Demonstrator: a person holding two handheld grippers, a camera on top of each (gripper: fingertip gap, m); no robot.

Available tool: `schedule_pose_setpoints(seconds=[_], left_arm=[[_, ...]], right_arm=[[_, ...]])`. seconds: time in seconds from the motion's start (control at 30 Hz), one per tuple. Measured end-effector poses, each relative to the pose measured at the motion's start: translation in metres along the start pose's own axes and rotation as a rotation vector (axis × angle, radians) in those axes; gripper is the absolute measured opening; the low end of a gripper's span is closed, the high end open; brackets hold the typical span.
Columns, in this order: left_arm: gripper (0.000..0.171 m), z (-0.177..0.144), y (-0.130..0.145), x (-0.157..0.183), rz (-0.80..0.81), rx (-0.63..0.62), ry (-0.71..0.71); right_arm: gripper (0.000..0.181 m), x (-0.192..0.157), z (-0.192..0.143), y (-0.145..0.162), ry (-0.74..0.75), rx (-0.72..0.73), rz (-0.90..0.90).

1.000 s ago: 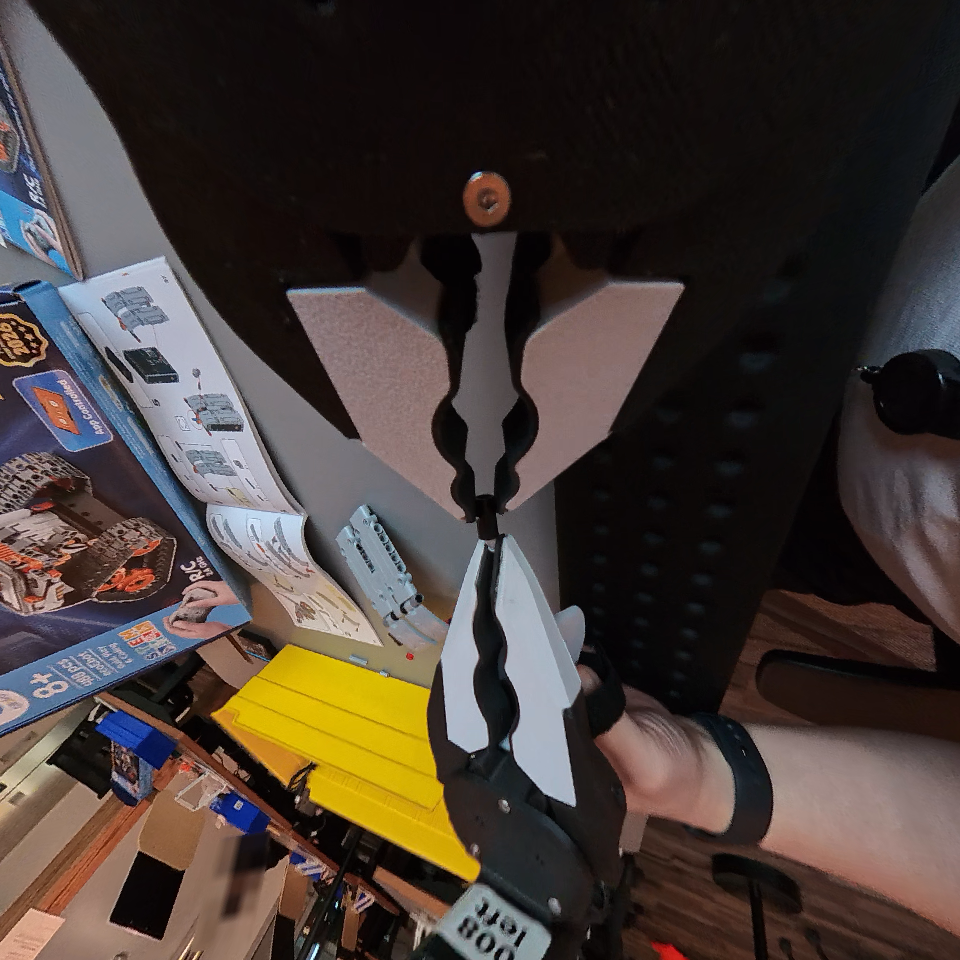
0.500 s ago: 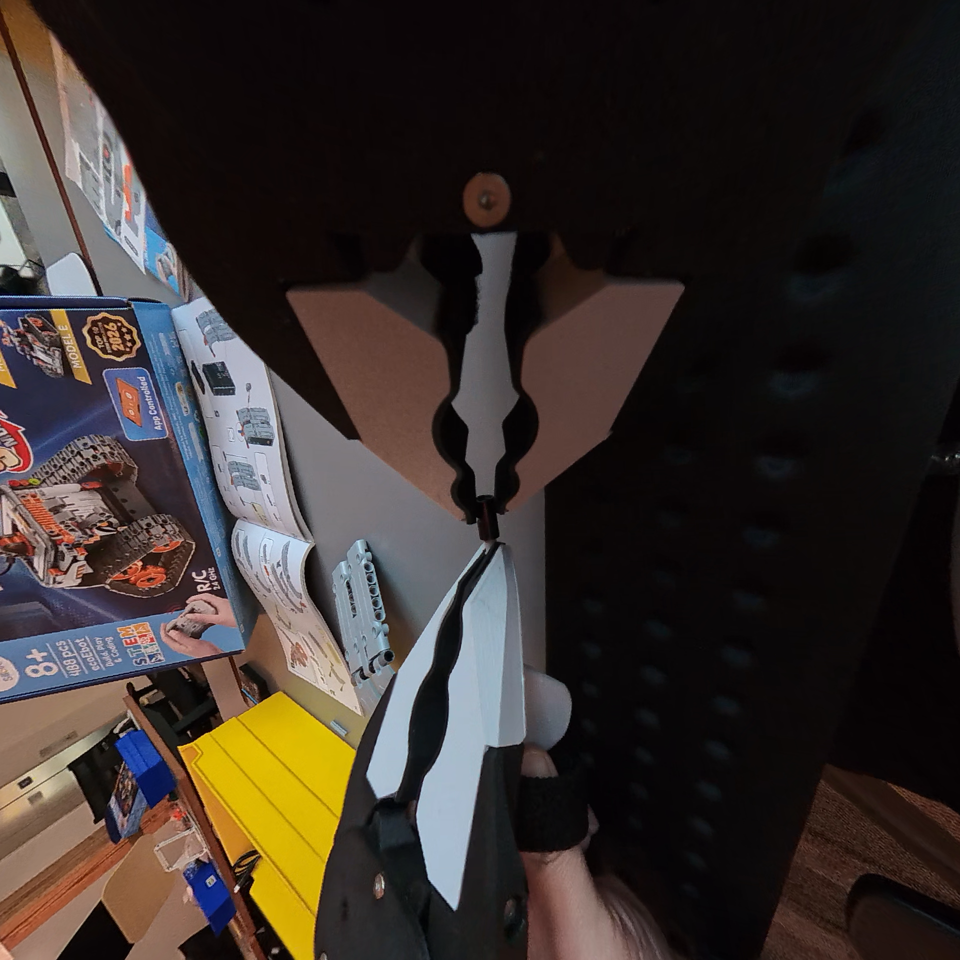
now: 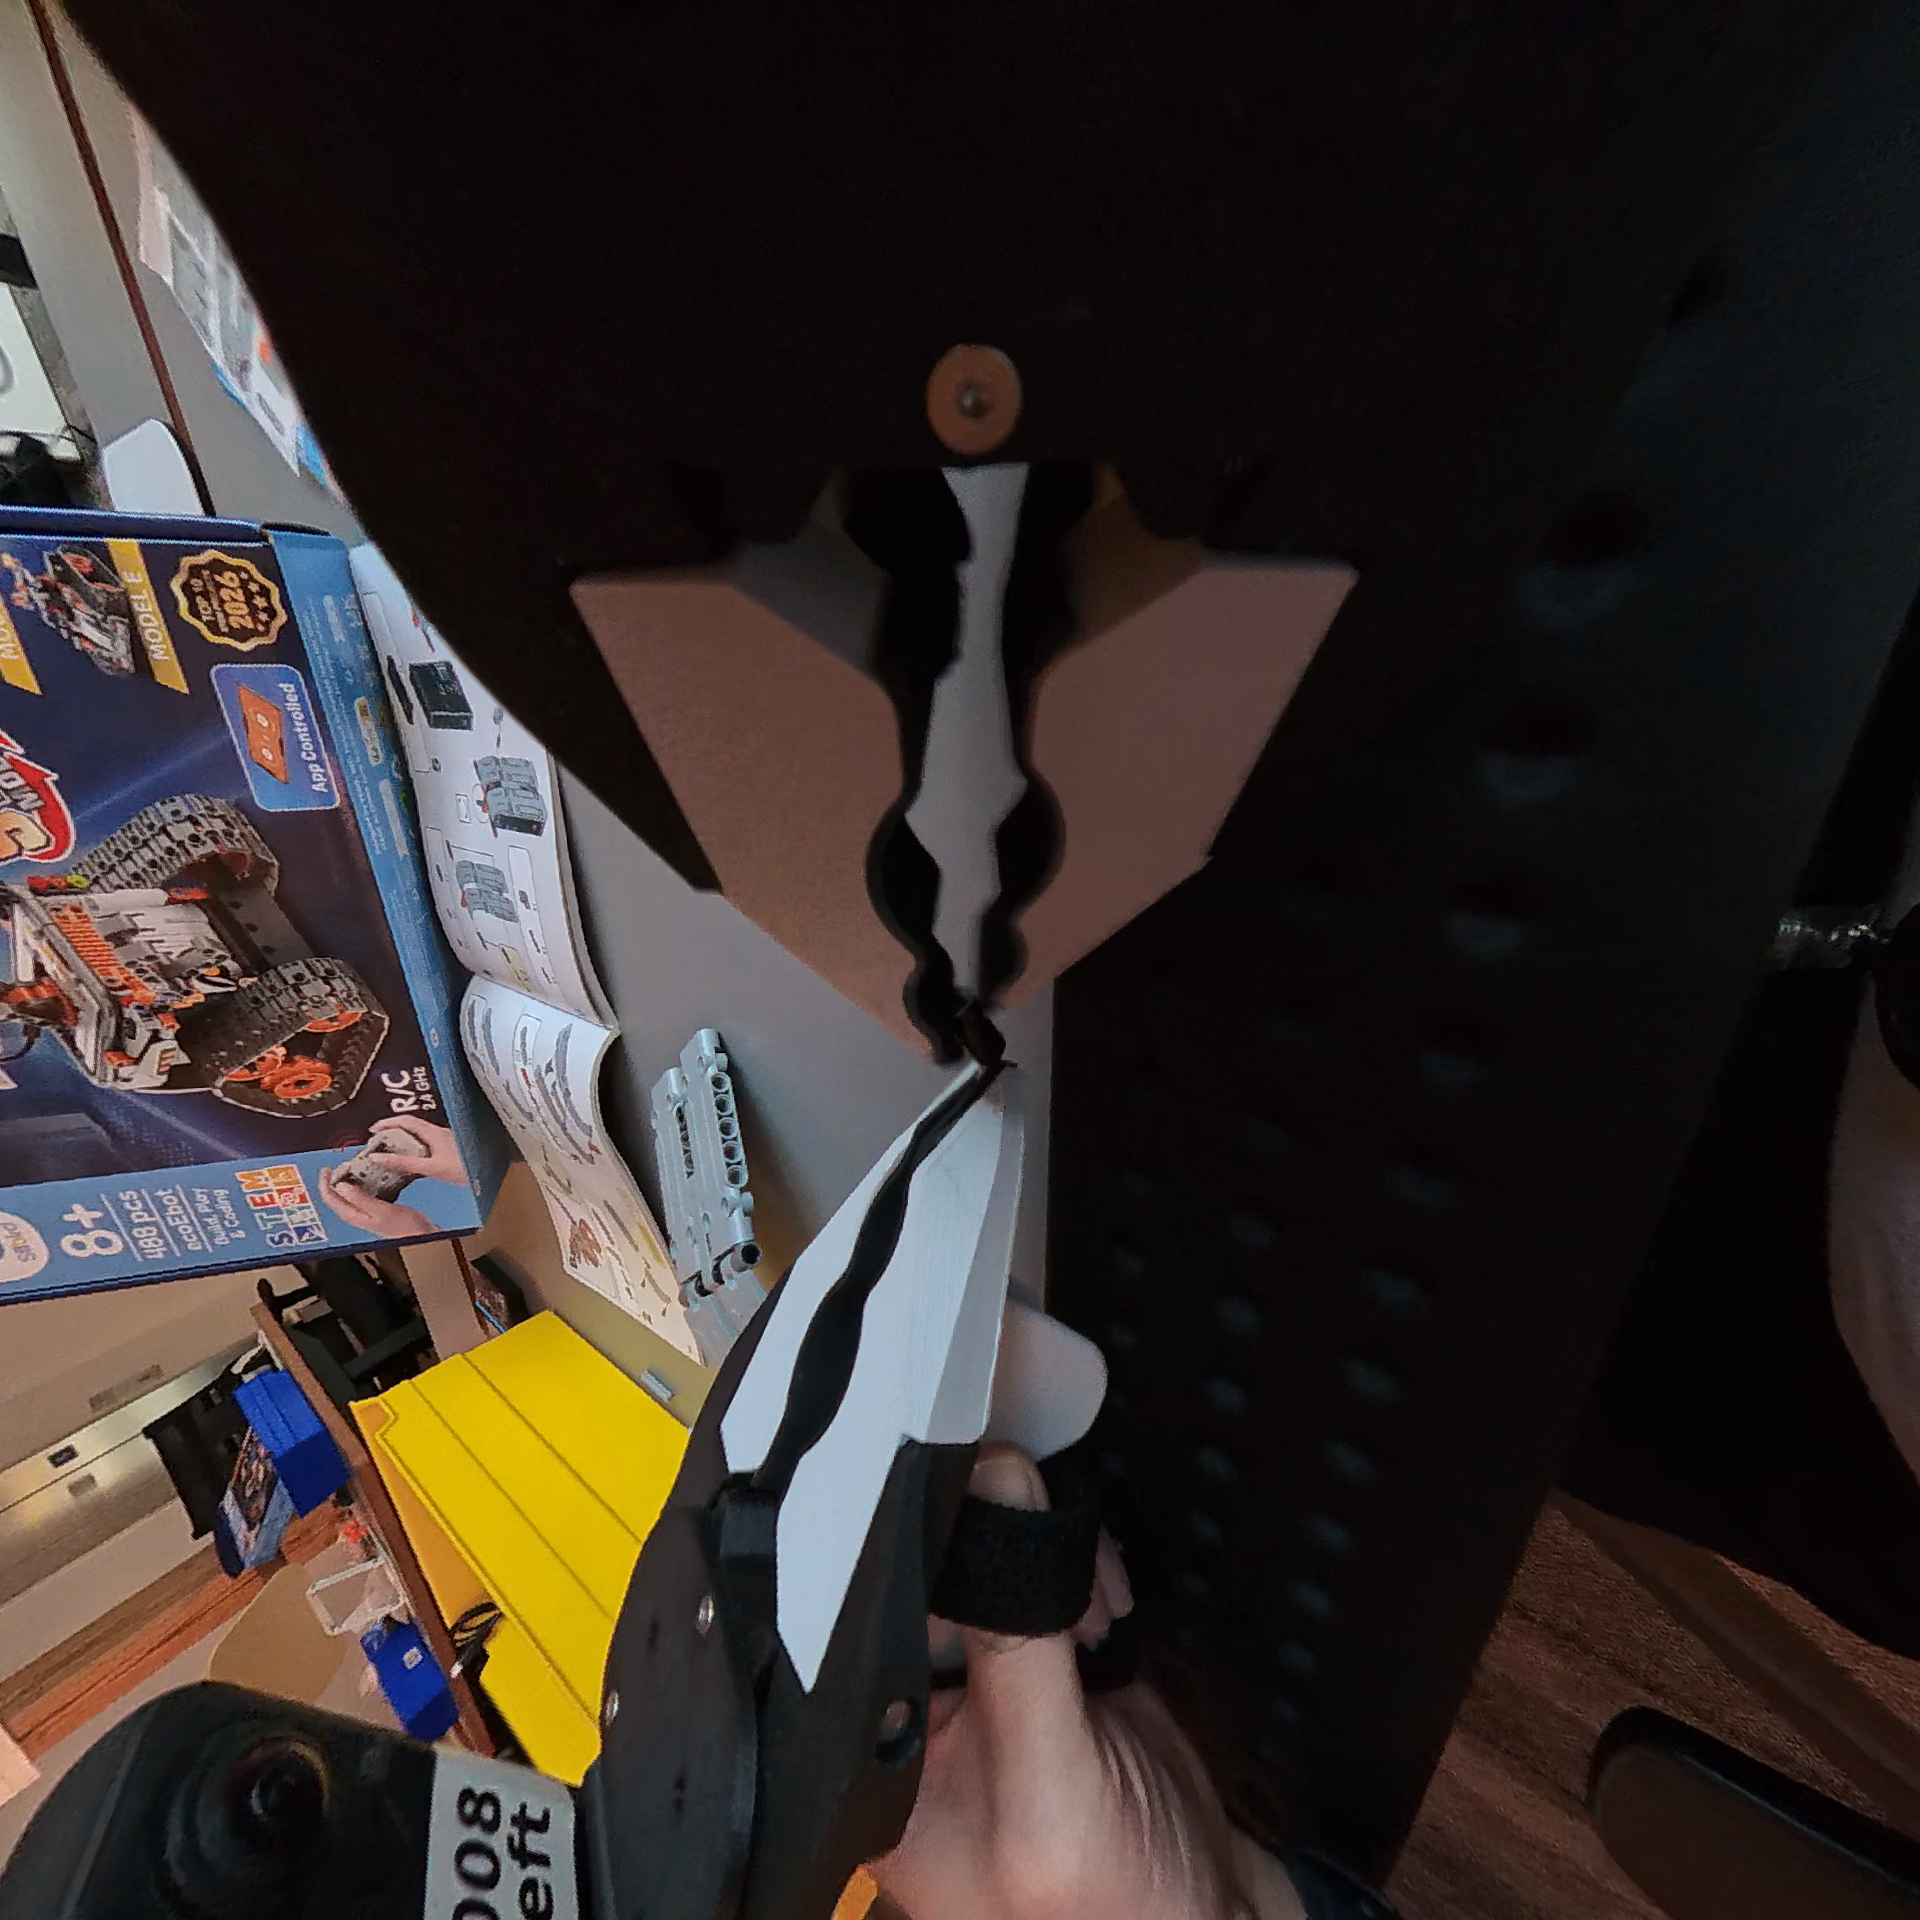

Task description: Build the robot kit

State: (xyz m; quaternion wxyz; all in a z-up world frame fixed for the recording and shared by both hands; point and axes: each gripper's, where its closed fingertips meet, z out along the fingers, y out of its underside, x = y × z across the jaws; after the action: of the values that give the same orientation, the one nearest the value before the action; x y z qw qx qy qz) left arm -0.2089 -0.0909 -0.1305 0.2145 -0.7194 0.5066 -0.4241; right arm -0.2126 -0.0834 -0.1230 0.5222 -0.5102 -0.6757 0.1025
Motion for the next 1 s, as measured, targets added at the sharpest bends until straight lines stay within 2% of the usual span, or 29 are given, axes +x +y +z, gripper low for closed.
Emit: schedule_pose_setpoints(seconds=[0.03,0.2,0.43,0.67,0.77,0.87,1.0], left_arm=[[0.002,0.001,-0.002,0.004,0.007,0.013,0.020],[0.003,0.005,0.000,0.001,0.010,-0.016,-0.010],[0.003,-0.005,-0.006,-0.007,-0.069,0.056,-0.002],[0.003,-0.017,-0.010,-0.006,-0.040,0.119,-0.049],[0.003,-0.045,-0.014,-0.007,0.015,0.241,-0.135],[0.003,-0.087,-0.010,-0.008,0.025,0.399,-0.217],[0.003,-0.150,0.010,-0.006,0.029,0.546,-0.363]], right_arm=[[0.000,-0.003,0.000,-0.005,-0.019,0.032,0.001],[0.000,-0.005,0.003,0.002,-0.055,-0.001,0.041],[0.000,0.003,0.005,0.009,-0.036,-0.025,0.084],[0.000,0.014,0.006,0.015,-0.001,-0.030,0.149],[0.000,0.025,0.004,0.017,0.026,-0.019,0.229],[0.001,0.037,0.007,0.016,0.024,0.007,0.305],[0.013,0.060,0.033,-0.016,-0.073,0.101,0.461]])
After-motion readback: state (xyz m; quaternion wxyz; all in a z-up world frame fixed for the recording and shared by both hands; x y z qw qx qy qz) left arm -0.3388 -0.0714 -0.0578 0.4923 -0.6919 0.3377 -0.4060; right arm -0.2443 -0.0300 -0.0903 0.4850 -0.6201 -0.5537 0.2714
